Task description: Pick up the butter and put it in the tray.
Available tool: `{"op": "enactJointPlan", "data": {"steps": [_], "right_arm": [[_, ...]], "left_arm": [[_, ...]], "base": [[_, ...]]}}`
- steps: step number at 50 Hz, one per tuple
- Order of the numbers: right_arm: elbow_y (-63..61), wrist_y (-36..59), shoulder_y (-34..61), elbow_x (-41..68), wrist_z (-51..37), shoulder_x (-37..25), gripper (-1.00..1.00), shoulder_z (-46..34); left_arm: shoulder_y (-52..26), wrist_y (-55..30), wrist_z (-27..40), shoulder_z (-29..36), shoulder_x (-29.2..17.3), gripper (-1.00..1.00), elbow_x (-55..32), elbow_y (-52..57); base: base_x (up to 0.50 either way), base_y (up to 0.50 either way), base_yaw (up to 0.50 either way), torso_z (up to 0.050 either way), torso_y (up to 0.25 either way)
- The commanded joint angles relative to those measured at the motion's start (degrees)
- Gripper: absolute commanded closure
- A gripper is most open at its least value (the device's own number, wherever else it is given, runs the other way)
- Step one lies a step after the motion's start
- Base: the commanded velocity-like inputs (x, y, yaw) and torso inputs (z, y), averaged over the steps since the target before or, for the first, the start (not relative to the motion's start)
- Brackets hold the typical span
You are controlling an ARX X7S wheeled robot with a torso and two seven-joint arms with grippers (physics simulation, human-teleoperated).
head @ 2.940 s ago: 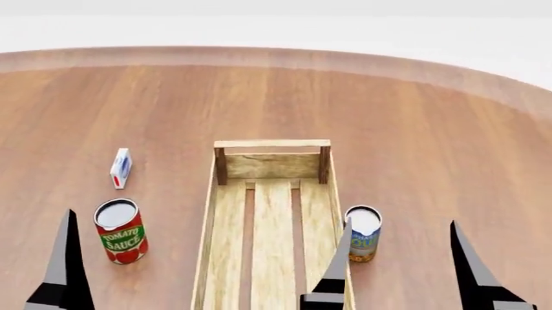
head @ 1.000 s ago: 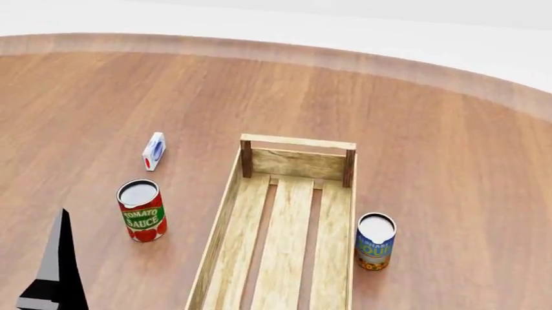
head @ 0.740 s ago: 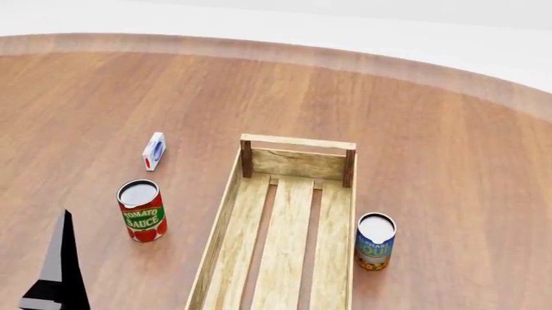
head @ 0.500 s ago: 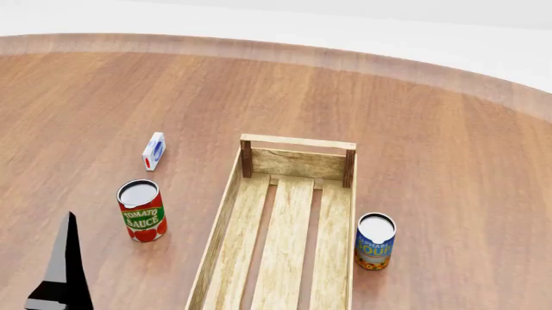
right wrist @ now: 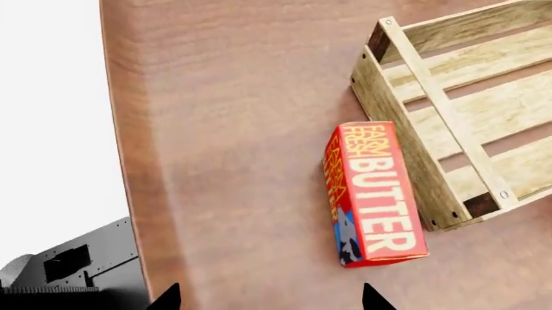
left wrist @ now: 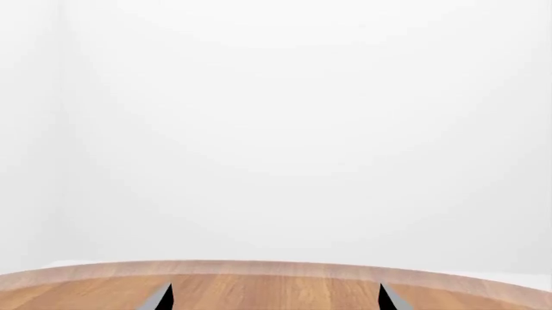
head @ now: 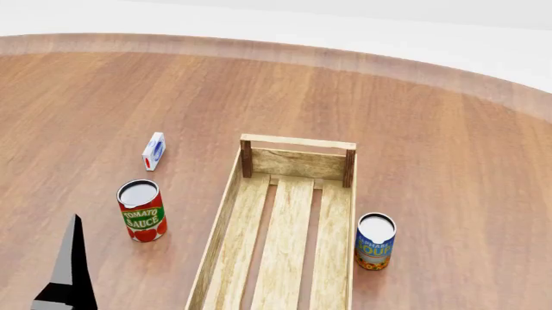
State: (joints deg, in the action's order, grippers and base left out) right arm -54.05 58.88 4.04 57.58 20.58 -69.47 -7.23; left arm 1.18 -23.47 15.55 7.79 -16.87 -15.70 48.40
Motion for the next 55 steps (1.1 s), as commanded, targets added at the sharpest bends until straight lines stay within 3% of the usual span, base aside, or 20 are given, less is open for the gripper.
{"op": "enactJointPlan", "data": {"steps": [1,12,35,55], "right_arm": [[1.4,9.1,15.6,2.2,2.3,3.4,-1.0,-7.8],[2.5,16.5,26.2,2.9,2.2,6.7,-1.0,-12.6],[7.5,20.3,38.9,-2.7,4.9,12.2,-1.0,-22.6],[11.2,16.4,39.9,-9.6,6.2,14.5,-1.0,-30.5]], "left_arm": [[0.0,0.0,0.5,0.0,-0.4,-1.0,-0.5,0.2],[0.1,0.3,0.9,0.1,-0.9,-1.0,-0.9,0.3],[-0.1,0.5,1.7,0.6,-1.5,-1.0,-1.5,0.1],[0.0,1.0,2.3,0.8,-2.1,-1.0,-2.0,0.0]], "base": [[0.0,0.0,0.0,0.0,0.0],[0.0,0.0,0.0,0.0,0.0],[0.0,0.0,0.0,0.0,0.0],[0.0,0.0,0.0,0.0,0.0]]}}
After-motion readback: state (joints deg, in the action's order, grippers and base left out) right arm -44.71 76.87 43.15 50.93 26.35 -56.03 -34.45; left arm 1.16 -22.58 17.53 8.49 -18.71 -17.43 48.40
